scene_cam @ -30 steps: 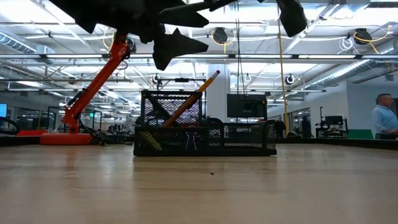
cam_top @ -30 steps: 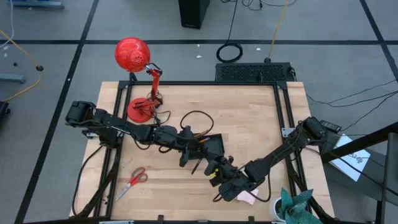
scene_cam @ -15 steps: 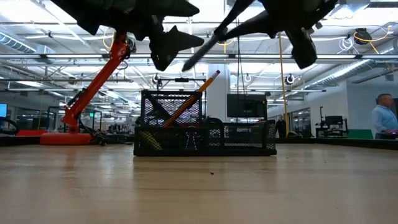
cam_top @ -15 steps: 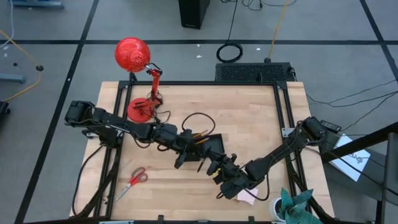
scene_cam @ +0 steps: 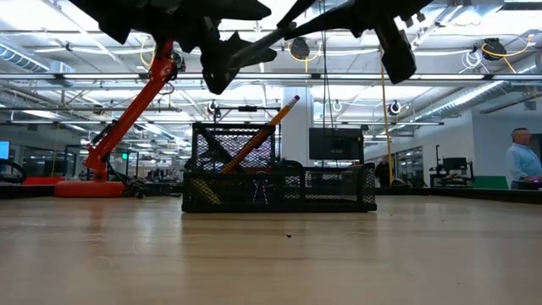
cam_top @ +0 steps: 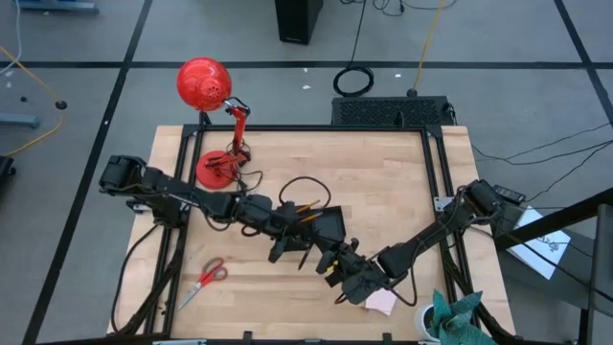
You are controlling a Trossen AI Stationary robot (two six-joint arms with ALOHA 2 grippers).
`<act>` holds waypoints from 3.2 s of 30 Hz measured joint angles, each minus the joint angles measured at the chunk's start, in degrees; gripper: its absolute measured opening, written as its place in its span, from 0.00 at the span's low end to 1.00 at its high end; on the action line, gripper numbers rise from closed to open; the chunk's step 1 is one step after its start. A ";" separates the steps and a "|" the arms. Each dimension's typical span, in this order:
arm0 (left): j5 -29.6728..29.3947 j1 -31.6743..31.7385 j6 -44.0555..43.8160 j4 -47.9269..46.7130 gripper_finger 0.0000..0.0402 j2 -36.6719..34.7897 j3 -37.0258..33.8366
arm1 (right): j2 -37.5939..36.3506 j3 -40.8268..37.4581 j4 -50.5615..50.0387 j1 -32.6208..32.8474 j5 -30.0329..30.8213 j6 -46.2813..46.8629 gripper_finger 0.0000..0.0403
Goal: Pick and place office supplies into organizer
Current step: Put the pen into the desk organizer
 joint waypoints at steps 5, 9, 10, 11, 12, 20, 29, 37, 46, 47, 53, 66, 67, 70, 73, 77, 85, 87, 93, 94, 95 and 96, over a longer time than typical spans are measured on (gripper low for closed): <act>-0.70 -0.85 0.06 1.12 0.57 0.16 0.00 | 0.00 0.00 1.63 -0.93 -0.68 -0.39 0.06; -1.70 -1.48 -0.17 2.51 0.57 1.18 -0.07 | 0.00 0.00 1.63 -1.55 -1.15 -1.18 0.06; -2.17 -1.48 -0.10 2.97 0.57 1.23 -0.05 | 0.00 0.00 1.72 -1.67 -1.12 -1.35 0.06; -2.74 -1.47 0.03 3.48 0.57 1.44 0.01 | 0.00 0.00 1.77 -1.67 -1.11 -1.40 0.06; -3.36 -1.48 0.14 3.42 0.57 1.59 0.02 | 0.00 0.00 1.77 -1.67 -1.11 -1.41 0.06; -3.78 -1.46 3.13 3.37 0.42 1.77 0.00 | 0.00 0.00 3.15 -1.64 -1.15 -1.41 0.06; -3.98 -1.46 8.17 2.02 0.06 1.77 -0.13 | 0.00 -0.01 3.31 -1.09 -1.23 -1.46 0.06; -5.83 -2.51 12.95 0.93 0.05 1.73 0.00 | 0.00 0.00 3.54 -0.36 -1.83 2.45 0.05; -6.25 -2.72 13.00 0.67 0.05 1.73 0.00 | 0.00 0.00 3.79 0.67 -1.15 3.46 0.05; -6.23 -2.79 13.00 0.58 0.05 1.73 0.00 | 0.00 0.00 3.84 0.84 -1.15 3.46 0.05; -6.12 -2.82 13.55 -0.16 0.05 1.73 0.00 | 0.00 0.02 3.89 2.27 -1.96 3.73 0.05; -12.14 -2.77 21.03 -0.51 0.05 1.39 0.00 | -3.76 0.08 -2.46 4.46 -3.34 27.89 0.06; -12.29 -2.77 21.84 -0.55 0.05 1.11 0.00 | -4.74 0.09 -4.55 4.49 -4.45 31.99 0.06; -13.42 -2.74 24.34 0.70 0.05 0.90 0.02 | -7.65 -0.51 -8.81 4.45 -7.87 43.46 0.06; -15.70 -2.73 27.53 0.83 0.05 0.15 -0.02 | -10.56 -2.43 -10.07 4.27 -11.52 53.82 0.06; -22.61 -2.75 32.04 2.19 0.05 -0.90 0.03 | -14.29 -6.79 -9.47 3.45 -17.60 65.51 0.06; -27.28 0.86 31.72 -0.32 0.05 -1.33 0.00 | -22.21 -16.21 -2.03 -0.21 -33.04 81.14 0.06; -27.30 2.29 29.54 -1.48 0.05 -1.06 0.00 | -24.09 -19.48 3.55 -0.99 -35.15 82.33 0.08; -27.26 4.90 25.54 -1.56 0.05 -0.94 -1.25 | -29.69 -27.60 15.80 -5.00 -43.52 86.56 0.22; -27.24 5.11 25.22 -1.41 0.05 -0.94 -1.88 | -30.85 -28.24 15.93 -5.92 -45.93 88.16 0.25; -27.24 5.16 24.69 -1.05 0.05 -0.92 -2.61 | -32.01 -28.82 15.93 -6.81 -48.14 90.01 0.27; -27.24 5.19 24.06 -0.16 0.05 -0.90 -3.36 | -33.00 -29.41 16.02 -7.65 -50.30 91.68 0.30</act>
